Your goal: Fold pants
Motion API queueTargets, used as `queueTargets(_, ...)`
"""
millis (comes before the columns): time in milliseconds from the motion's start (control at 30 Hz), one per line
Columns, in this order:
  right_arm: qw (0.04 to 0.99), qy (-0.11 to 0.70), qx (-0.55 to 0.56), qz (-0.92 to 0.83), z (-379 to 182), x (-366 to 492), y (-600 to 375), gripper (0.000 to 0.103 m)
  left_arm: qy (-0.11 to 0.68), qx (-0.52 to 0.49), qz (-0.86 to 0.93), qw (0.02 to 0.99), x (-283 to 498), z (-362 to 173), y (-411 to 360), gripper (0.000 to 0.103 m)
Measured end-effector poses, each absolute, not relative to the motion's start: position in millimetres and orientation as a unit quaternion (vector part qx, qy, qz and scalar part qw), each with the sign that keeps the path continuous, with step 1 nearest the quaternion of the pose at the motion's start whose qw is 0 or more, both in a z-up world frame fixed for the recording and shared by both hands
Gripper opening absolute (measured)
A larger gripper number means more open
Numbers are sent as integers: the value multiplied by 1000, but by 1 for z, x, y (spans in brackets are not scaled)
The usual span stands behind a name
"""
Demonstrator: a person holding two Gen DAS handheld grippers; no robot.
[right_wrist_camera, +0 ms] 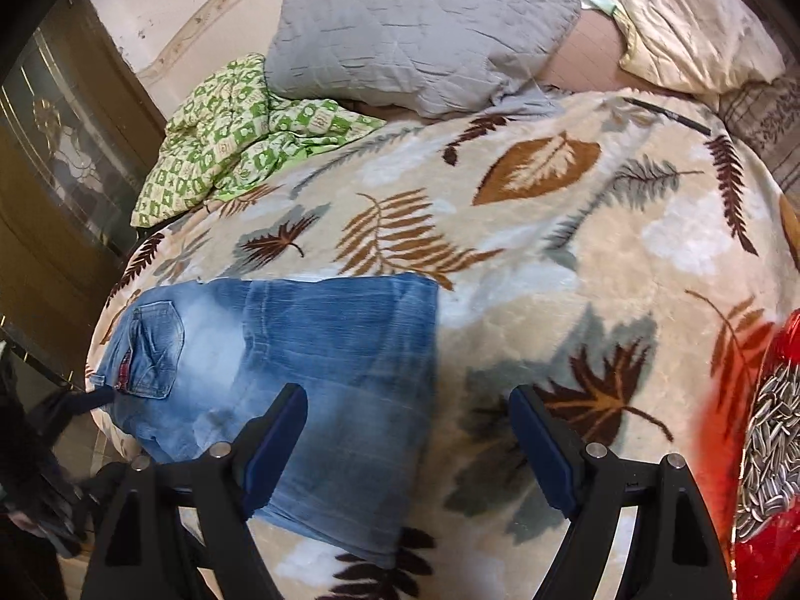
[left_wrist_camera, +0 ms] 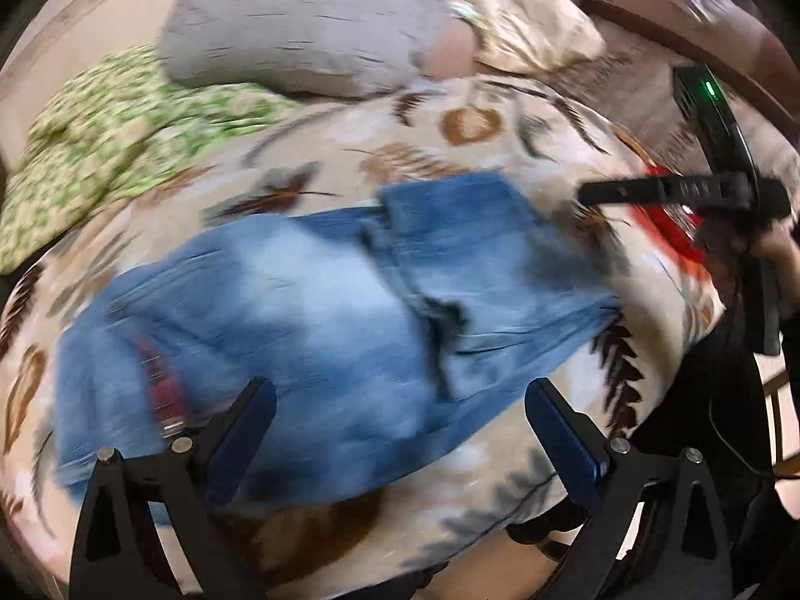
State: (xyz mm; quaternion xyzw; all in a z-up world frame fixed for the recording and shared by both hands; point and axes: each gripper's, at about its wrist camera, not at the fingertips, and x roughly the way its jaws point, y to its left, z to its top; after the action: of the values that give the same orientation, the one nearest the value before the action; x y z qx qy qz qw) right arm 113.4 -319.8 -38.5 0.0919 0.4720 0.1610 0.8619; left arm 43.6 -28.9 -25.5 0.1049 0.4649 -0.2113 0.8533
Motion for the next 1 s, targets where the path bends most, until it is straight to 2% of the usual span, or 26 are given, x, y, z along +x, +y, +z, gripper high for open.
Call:
queueTargets(133, 857, 477, 96, 170, -42, 116, -324, 85, 465, 107, -225, 849, 37, -40, -49, 100)
queueTargets(600, 839, 495, 90, 208, -68, 125, -298, 85, 516, -38, -157, 841, 14, -83, -19, 100)
queueTargets(700, 837, 497, 92, 210, -71, 122, -298, 85, 522, -93, -144, 835, 23, -93, -11, 100)
queueTargets(900, 825, 505, 131, 219, -80, 138, -301, 85, 477, -242, -104, 838, 31, -93, 1, 100)
queueTargets(1000, 817, 513, 143, 223, -85, 152, -296, 85, 472, -260, -91, 837, 36, -94, -7, 100)
